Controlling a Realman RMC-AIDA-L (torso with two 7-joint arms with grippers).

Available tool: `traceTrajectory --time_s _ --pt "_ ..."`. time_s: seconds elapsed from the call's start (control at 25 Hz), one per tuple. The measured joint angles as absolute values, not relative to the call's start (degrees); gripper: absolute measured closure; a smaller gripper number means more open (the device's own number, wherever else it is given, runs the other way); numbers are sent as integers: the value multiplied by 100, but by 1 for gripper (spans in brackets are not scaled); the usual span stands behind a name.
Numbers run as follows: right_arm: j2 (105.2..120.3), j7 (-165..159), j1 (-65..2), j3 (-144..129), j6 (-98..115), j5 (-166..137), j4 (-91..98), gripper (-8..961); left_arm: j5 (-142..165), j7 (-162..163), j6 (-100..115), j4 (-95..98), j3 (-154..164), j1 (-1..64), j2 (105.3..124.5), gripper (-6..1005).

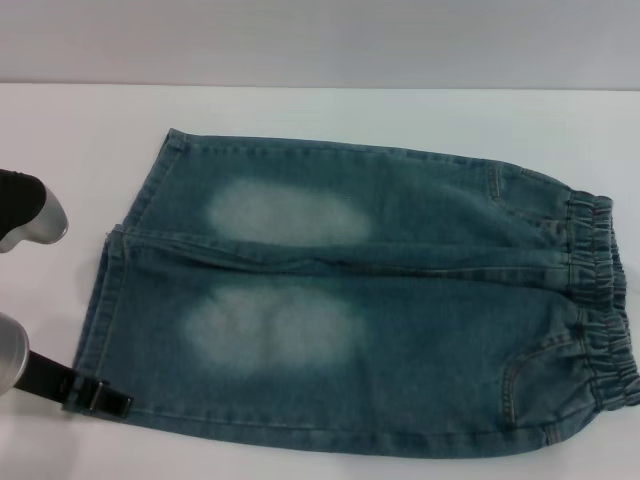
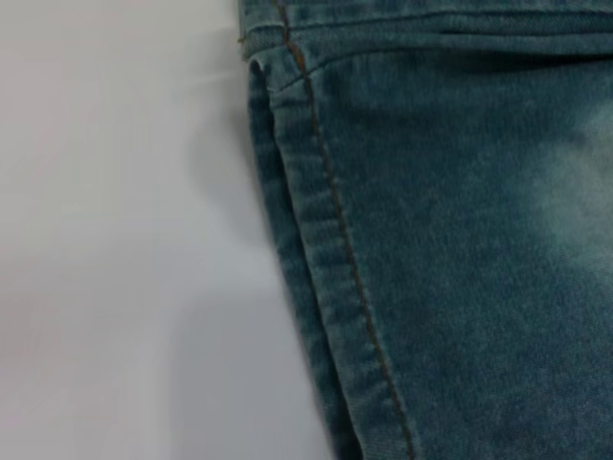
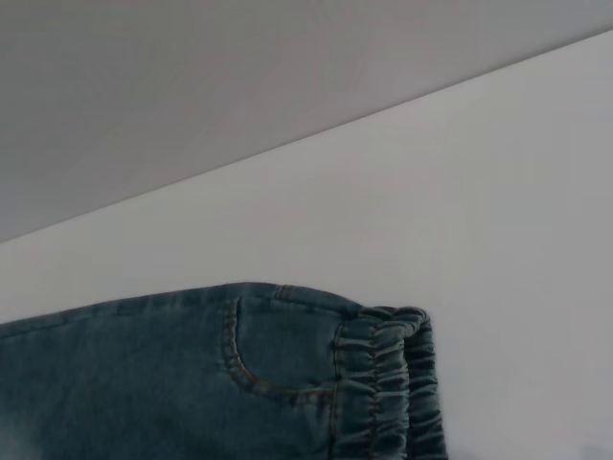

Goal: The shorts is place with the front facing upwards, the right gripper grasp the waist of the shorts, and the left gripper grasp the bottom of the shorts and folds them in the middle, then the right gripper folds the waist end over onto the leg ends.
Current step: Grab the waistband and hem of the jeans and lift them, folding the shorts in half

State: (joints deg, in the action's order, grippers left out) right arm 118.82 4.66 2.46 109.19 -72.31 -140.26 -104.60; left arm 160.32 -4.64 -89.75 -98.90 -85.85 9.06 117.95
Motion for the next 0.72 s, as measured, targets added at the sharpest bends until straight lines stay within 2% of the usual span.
traceTrajectory --time_s 0.72 --pt "11892 528 240 10925 -7231 -14025 -10435 145 16029 -466 -8983 -9634 -8490 1089 11800 205"
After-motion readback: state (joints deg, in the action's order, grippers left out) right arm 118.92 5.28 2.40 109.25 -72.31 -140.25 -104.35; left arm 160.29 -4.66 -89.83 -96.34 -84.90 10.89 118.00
